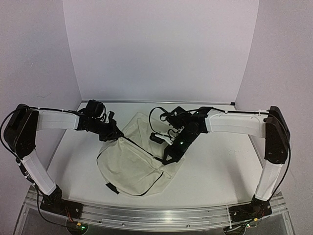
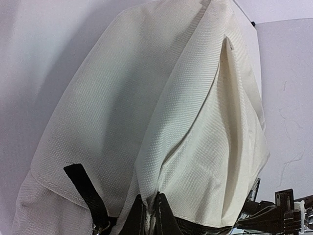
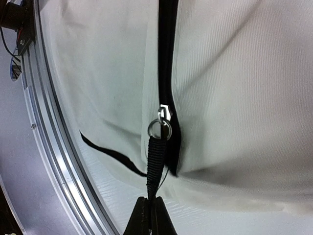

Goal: Pack the student bag
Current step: Zip the student bag at the center of the board.

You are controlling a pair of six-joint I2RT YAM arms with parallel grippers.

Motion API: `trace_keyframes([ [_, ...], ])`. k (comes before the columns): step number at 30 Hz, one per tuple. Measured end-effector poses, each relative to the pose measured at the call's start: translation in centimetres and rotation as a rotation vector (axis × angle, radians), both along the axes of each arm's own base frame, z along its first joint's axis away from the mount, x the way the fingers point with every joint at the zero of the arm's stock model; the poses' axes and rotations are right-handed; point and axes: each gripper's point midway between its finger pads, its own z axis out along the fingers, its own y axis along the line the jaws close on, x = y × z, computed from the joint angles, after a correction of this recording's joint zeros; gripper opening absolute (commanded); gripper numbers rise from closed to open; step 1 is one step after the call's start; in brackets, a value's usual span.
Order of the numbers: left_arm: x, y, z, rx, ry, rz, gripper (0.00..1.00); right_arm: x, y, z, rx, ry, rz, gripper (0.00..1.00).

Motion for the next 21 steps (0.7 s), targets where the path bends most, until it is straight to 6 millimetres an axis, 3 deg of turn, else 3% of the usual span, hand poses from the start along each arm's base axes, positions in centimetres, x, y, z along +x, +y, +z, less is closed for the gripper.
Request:
trace_keyframes([
  [8, 0.4, 1.4, -0.2, -0.008, 0.019, 0.026, 0.00, -0.5, -2.1, -0.3, 0.002, -0.018, 0.000, 0.00],
  [21, 0.4, 1.5, -0.1, -0.021, 0.021, 0.013, 0.00, 0.8, -3.4, -3.5, -0.031, -0.015, 0.001, 0.00],
])
